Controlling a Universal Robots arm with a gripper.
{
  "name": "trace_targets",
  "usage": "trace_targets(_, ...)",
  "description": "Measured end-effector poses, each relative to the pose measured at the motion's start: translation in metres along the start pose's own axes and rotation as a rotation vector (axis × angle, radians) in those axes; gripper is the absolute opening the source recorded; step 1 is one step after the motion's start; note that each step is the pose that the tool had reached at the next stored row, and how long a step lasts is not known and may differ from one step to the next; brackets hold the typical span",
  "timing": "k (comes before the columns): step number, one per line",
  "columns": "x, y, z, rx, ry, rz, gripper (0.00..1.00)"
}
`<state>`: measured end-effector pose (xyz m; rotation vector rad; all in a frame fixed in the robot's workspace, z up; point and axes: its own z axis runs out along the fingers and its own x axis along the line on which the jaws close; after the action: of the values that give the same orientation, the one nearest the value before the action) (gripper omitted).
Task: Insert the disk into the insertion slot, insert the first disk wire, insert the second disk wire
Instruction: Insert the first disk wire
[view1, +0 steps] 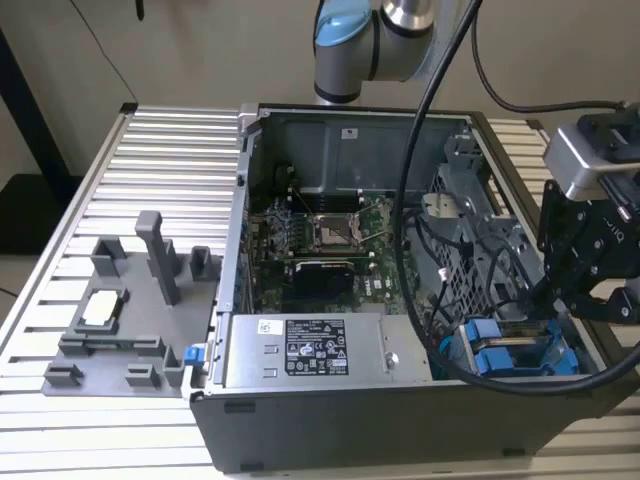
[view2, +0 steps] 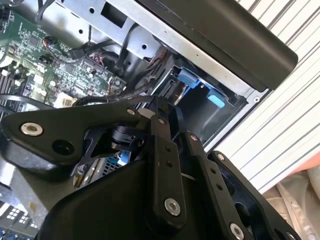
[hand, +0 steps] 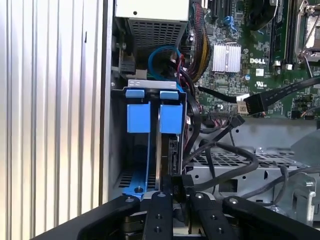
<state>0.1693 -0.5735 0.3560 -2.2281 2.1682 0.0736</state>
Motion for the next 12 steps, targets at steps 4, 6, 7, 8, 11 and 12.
trace_targets(4, 0.0002, -0.0001, 0.0033, 0.0006, -0.0020, 0.010, 0.19)
trace_targets(6, 0.0003, -0.0001, 0.0052, 0.0010, -0.0023, 0.016, 0.19)
trace_targets(7, 0.0003, -0.0001, 0.0064, 0.0011, -0.0026, 0.019, 0.19)
trace_targets(8, 0.0004, -0.0001, 0.0074, 0.0013, -0.0030, 0.022, 0.19)
trace_targets(11, 0.0006, -0.0002, 0.0097, 0.0016, -0.0088, 0.025, 0.19)
trace_targets(12, 0.0006, -0.0002, 0.0104, 0.0017, -0.0128, 0.025, 0.19)
